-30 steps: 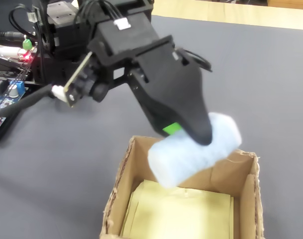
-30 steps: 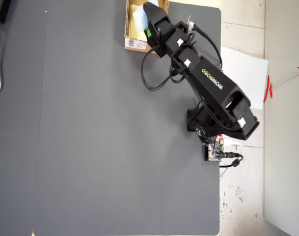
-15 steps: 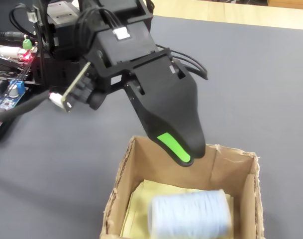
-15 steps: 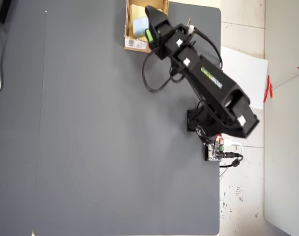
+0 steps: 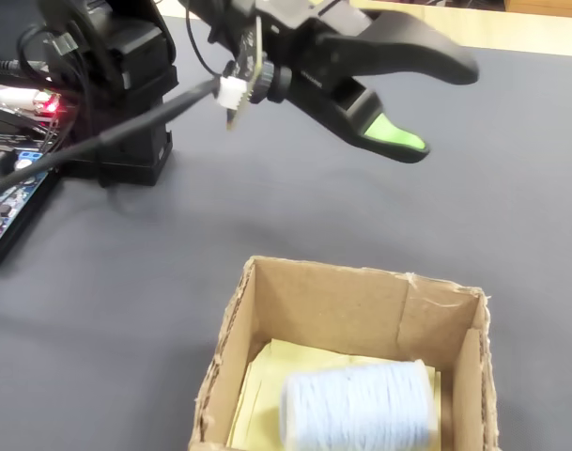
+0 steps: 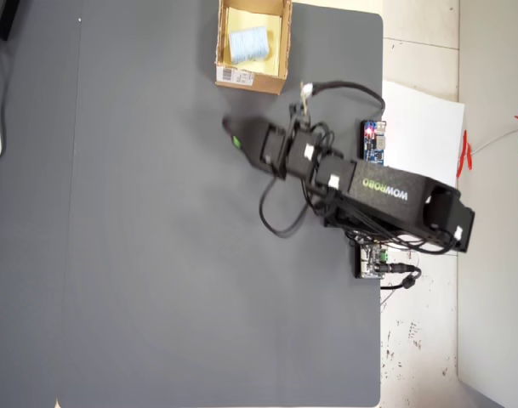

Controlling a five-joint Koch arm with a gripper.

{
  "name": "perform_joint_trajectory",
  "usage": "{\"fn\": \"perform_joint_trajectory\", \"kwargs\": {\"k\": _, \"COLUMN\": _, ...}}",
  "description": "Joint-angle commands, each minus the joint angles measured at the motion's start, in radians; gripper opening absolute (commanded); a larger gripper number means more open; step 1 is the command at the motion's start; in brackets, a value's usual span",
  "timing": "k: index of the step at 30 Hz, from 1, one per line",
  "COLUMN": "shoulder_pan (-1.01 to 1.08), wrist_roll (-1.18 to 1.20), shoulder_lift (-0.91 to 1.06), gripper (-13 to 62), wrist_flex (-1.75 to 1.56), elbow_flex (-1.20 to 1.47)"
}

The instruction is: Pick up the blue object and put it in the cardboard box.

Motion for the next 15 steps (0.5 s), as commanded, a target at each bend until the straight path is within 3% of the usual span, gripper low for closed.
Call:
{"fn": "perform_joint_trajectory", "kwargs": {"k": 1, "shoulder_pan": -0.058, "wrist_roll": 0.066, "shoulder_lift": 0.054, "gripper": 33.7, "wrist_flex": -0.153, "elbow_flex": 0.029}}
{"fn": "perform_joint_trajectory", "kwargs": {"k": 15, "shoulder_pan": -0.252, "wrist_roll": 0.087, "shoulder_lift": 0.229, "gripper": 33.7, "wrist_flex": -0.121, "elbow_flex": 0.419}}
